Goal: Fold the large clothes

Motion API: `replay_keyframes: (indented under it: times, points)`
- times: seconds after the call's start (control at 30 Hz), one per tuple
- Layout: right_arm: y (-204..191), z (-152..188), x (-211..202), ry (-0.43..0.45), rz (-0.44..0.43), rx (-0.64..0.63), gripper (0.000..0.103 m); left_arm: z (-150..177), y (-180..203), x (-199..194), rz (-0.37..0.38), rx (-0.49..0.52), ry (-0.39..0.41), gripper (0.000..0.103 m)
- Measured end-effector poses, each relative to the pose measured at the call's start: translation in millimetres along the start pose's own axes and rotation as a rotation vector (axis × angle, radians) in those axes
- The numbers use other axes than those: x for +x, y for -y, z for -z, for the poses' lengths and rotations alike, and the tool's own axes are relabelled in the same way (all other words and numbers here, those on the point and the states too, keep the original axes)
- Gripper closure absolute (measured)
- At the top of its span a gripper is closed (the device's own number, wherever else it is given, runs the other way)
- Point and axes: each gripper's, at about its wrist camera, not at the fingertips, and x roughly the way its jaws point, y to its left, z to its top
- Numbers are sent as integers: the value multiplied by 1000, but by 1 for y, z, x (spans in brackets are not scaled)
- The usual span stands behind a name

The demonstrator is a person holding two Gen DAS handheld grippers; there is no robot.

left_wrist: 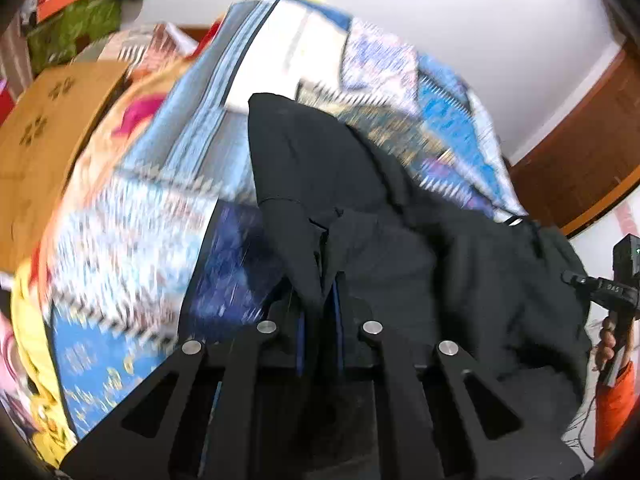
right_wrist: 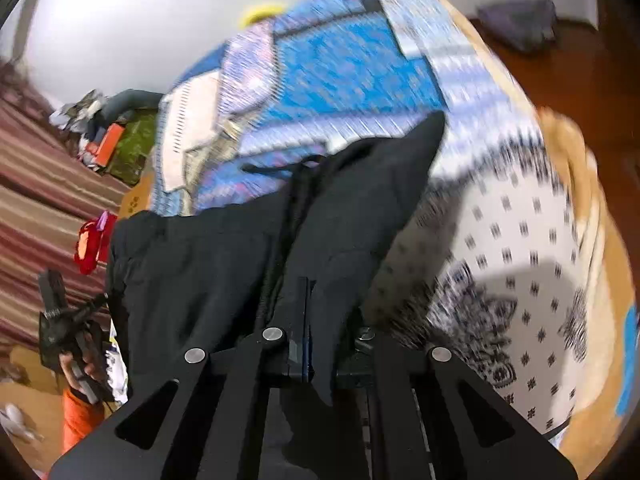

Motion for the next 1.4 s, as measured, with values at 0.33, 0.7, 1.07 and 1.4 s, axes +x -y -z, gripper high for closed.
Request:
replay_keyframes:
  times: [0.33, 0.7, 1.07, 1.4]
  points:
    - [-17, -51, 17, 105, 92, -78, 98, -46, 19, 16, -86, 84, 62, 93]
    - [19, -50, 49, 52, 206, -95, 93, -35, -19, 82, -177, 62, -40, 81]
    - [0, -15, 5, 68, 320, -191, 92, -11, -5, 50, -255, 145, -52, 80]
    - [-21, 36, -53, 119, 288, -227, 50, 31, 8, -27, -277, 202, 23, 48]
